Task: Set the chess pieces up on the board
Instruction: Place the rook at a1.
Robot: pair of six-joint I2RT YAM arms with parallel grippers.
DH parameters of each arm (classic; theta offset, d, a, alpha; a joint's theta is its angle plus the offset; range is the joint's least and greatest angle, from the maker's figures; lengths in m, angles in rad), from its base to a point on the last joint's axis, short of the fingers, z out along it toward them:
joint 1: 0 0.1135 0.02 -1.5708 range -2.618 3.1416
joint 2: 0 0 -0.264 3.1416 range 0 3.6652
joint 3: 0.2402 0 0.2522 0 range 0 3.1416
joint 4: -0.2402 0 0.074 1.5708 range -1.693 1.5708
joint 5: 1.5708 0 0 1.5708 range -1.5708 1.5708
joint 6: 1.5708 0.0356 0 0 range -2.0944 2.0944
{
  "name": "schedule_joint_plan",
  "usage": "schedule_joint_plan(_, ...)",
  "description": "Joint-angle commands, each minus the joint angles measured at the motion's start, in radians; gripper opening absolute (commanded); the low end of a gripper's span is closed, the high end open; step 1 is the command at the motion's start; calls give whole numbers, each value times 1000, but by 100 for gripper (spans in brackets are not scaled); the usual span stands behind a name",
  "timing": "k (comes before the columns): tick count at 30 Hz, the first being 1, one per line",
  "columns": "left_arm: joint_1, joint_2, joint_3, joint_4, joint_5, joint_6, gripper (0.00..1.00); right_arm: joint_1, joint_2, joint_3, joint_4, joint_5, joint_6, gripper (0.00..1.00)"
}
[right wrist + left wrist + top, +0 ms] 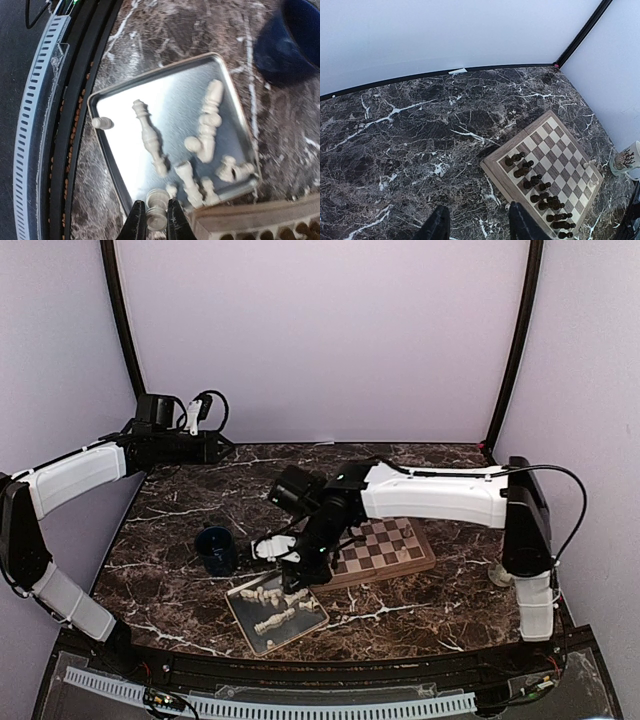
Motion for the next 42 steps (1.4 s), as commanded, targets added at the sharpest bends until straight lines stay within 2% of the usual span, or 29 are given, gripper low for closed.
schedule_joint_plan(1, -3, -38, -15, 14, 8, 6, 43, -105, -169, -98, 43, 87, 3, 5)
schedule_joint_plan(9, -2, -26, -14, 15, 11, 4, 43, -377, -279, -217, 52, 107, 29, 5)
schedule_joint_plan(16, -2, -14, -14, 15, 15, 3, 43, -534, -291, -277, 112, 179, 71, 6)
schedule_joint_plan(31, -2, -9, -14, 15, 17, 1, 43, -623, -239, -336, 191, 257, 126, 6)
schedule_joint_plan(42, -2, -11, -14, 14, 19, 3, 43, -651, -189, -269, 170, 261, 151, 7)
